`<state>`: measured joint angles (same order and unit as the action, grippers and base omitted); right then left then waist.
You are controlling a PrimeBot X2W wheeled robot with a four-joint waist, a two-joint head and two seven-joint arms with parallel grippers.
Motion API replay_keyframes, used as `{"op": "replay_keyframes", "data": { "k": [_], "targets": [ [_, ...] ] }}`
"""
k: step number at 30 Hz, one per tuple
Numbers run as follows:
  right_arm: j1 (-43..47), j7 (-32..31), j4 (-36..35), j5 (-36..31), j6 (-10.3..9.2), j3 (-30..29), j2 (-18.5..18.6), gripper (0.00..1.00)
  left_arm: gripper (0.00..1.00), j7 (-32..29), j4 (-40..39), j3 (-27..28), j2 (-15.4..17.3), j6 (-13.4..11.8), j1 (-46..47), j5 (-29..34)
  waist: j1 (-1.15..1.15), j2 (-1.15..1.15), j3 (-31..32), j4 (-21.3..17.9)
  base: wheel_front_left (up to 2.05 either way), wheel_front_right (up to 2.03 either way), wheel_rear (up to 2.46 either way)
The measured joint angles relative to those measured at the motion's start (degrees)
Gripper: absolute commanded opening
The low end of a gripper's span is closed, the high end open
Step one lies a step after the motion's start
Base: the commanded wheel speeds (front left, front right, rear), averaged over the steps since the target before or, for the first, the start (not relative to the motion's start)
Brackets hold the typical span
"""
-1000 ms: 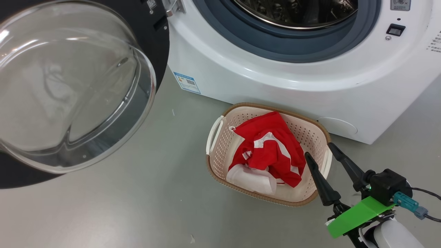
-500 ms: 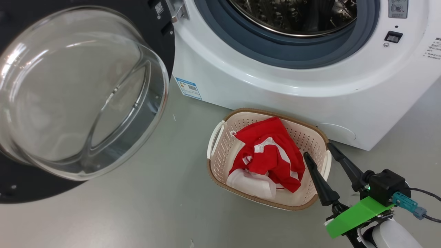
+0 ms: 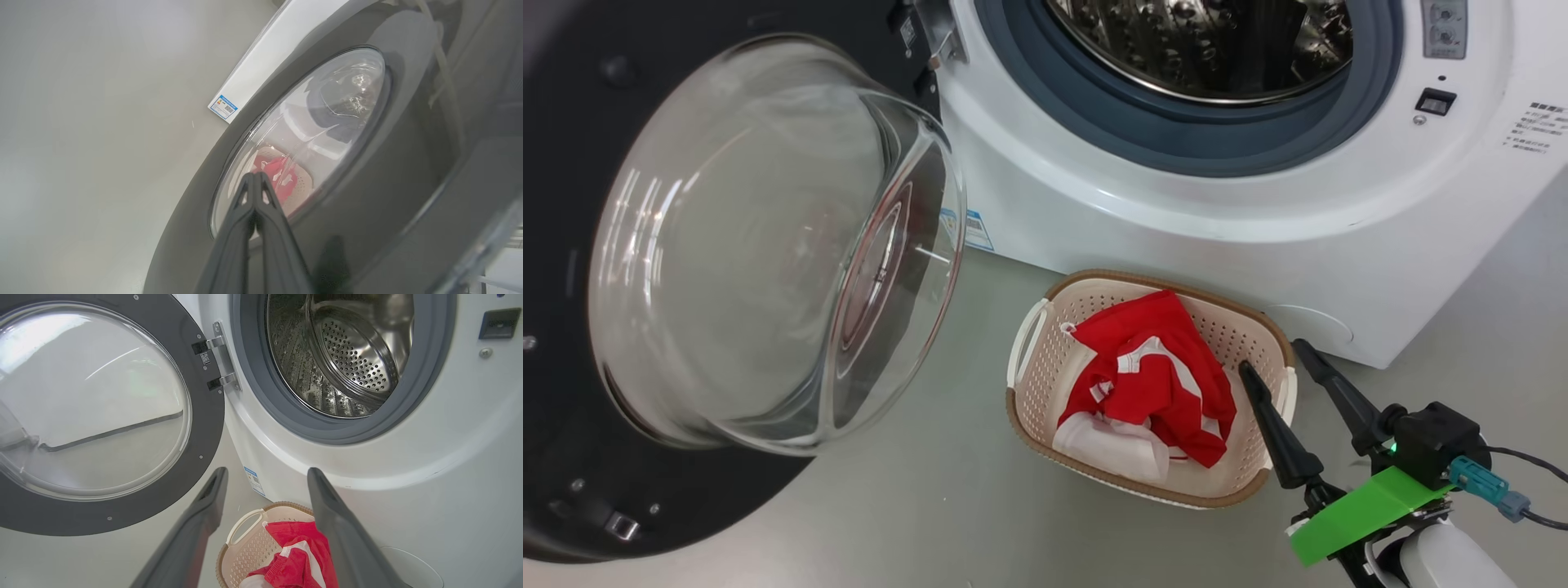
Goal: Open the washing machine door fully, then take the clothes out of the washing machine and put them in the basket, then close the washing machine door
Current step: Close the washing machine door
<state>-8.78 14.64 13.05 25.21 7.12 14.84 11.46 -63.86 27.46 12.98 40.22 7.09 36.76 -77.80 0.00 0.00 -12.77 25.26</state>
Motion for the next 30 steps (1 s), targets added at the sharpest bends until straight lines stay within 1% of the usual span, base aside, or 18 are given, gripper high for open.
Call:
{"op": "replay_keyframes", "data": {
  "k": [2, 8, 9, 15, 19, 23, 30],
  "targets": [
    [0.1, 0.0, 0.0, 0.0, 0.0, -0.1, -0.4, 1.0, 0.0, -0.9, -2.1, 0.0, 0.5, 0.0, -0.7, -1.5, 0.0, 0.0, 0.4, -0.2, 0.0, 0.0, 0.0],
    [0.1, 0.0, -0.1, 0.0, 0.0, -1.0, -0.7, 1.0, 0.0, -3.9, -9.4, -1.0, 0.5, 0.0, -2.4, -5.8, 0.0, 0.0, 1.2, -1.0, 0.0, 0.0, 0.0],
    [0.1, 0.0, -0.1, 0.0, 0.0, -1.0, -0.7, 1.0, 0.0, -3.9, -9.4, -1.0, 0.5, 0.0, -2.4, -5.8, 0.0, 0.0, 1.2, -1.0, 0.0, 0.0, 0.0],
    [0.3, 0.0, -0.1, 0.0, 0.0, -1.0, -1.1, 1.0, 0.0, -5.8, -16.7, -3.7, 0.1, 0.0, -4.2, -8.4, 0.0, 0.0, 2.0, -2.3, 0.0, 0.0, 0.0],
    [0.4, 0.0, -0.2, 0.0, 0.0, -1.1, -1.4, 1.0, 0.0, -6.2, -20.8, -5.9, -0.5, 0.0, -4.3, -8.6, 0.0, 0.0, 2.4, -3.5, 0.0, 0.0, 0.0],
    [0.4, 0.0, -0.3, 0.0, 0.0, -1.2, -1.5, 1.0, 0.0, -5.9, -24.6, -8.2, -1.8, 0.0, -4.3, -8.6, 0.0, 0.0, 2.7, -4.9, 0.0, 0.0, 0.0],
    [0.4, 0.0, -0.6, 0.0, 0.0, -1.5, -2.5, 1.0, 0.0, -3.8, -28.3, -11.9, -3.9, 0.0, -4.0, -8.5, 0.0, 0.0, 3.0, -7.8, 0.0, 0.0, 0.0]
  ]
}}
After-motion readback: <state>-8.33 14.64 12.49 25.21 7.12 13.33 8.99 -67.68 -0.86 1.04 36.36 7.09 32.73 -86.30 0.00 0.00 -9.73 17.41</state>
